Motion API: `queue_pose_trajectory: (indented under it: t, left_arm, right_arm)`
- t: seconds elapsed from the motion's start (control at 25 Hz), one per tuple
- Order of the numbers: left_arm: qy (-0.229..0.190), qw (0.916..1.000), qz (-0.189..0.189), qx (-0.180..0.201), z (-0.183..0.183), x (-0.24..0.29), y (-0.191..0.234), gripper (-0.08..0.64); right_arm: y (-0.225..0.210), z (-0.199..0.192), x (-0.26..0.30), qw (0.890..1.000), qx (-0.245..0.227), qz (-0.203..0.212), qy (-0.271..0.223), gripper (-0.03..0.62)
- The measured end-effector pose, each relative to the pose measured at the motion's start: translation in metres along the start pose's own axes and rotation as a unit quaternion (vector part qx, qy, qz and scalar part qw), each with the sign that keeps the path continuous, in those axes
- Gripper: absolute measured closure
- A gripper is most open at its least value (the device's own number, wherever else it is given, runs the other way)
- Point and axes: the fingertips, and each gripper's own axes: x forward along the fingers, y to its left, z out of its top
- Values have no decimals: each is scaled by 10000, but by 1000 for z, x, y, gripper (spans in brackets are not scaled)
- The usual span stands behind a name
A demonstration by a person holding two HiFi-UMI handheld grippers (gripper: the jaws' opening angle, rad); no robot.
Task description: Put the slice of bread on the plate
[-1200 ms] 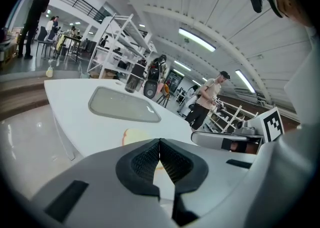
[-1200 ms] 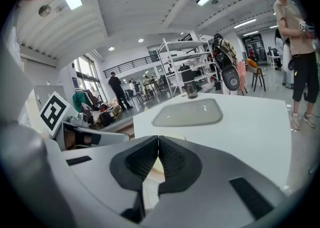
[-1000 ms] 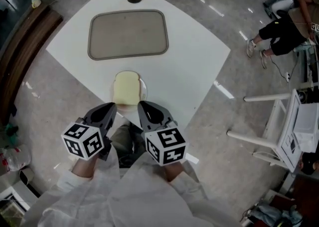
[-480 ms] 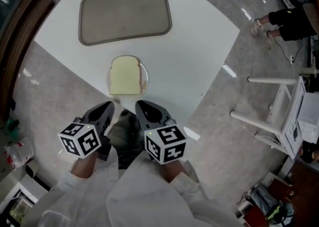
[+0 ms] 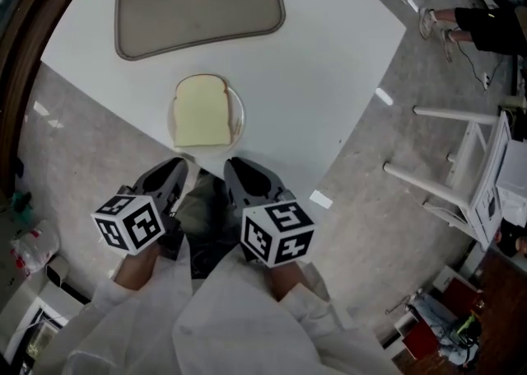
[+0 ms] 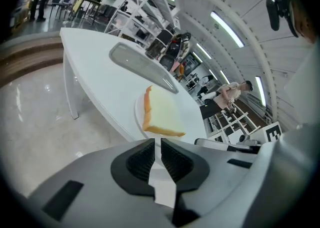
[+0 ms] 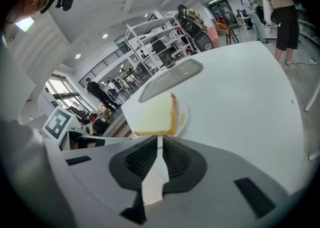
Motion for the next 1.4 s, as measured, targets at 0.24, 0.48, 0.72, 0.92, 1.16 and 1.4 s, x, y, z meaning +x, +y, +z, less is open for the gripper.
queue_pose_trajectory:
  t: [0.24, 0.48, 0.72, 0.92, 1.16, 1.4]
  left_arm:
    - [114, 9998, -6, -161, -1, 9, 2, 458]
    - [-37, 9993, 82, -369, 7, 10, 11, 453]
    - [64, 9974, 156, -707, 6, 14, 18, 453]
    - [81, 9973, 148, -721, 10, 16, 17, 453]
    - [193, 9958, 185, -881, 3, 18, 19, 453]
    - [250, 9950, 235, -936, 6, 19, 20, 453]
  right_arm:
    - [-3, -8, 7, 9997, 240, 19, 103, 556]
    - [-13, -11, 14, 9989, 341, -239, 221, 466]
    - [-18, -3, 22, 9983, 448, -320, 171, 456]
    - [-25, -5, 28, 9977, 432, -460, 253, 454]
    - [-26, -8, 29, 9971, 422, -538, 337, 454]
    - [-27, -6, 32, 9968, 301, -668, 317, 454]
